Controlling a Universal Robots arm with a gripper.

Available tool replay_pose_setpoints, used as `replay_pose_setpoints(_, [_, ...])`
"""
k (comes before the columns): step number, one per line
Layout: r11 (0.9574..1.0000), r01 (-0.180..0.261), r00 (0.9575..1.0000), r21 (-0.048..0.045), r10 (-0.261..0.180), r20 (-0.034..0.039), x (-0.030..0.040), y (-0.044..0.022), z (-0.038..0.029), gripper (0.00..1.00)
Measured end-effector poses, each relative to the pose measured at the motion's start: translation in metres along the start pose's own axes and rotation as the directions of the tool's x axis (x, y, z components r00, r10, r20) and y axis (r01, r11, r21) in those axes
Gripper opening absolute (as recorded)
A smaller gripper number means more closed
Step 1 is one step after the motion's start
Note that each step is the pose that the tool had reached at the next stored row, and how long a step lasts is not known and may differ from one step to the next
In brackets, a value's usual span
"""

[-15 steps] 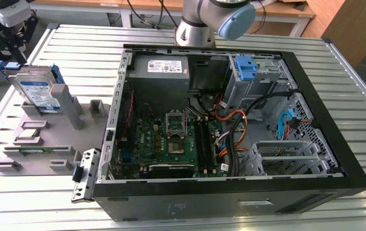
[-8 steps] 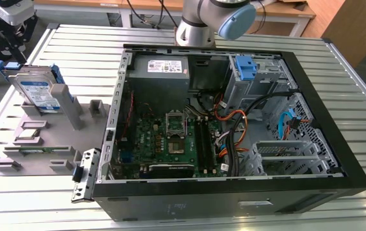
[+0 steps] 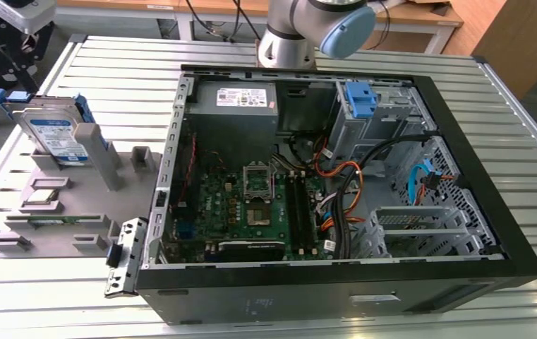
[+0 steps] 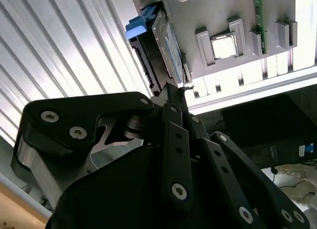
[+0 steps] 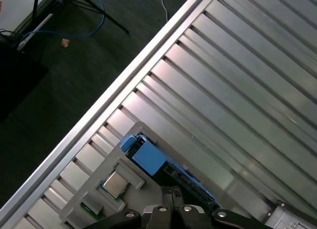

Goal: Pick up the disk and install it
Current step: 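Pick up the disk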

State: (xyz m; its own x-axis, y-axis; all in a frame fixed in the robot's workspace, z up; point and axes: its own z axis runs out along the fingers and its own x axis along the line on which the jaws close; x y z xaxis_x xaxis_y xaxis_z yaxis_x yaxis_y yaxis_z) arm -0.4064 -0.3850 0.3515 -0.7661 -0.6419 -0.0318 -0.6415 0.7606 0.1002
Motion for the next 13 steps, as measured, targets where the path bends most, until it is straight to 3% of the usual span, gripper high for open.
replay_pose_setpoints(6, [0.9973, 0.074, 0.9973, -0.0083, -0.074, -0.0021, 0.0000, 0.0000, 0.0002, 0.10])
replay_pose_setpoints(13, [0.9971, 0.075, 0.9972, -0.0084, -0.075, -0.0023, 0.0000, 0.0000, 0.0002, 0.10])
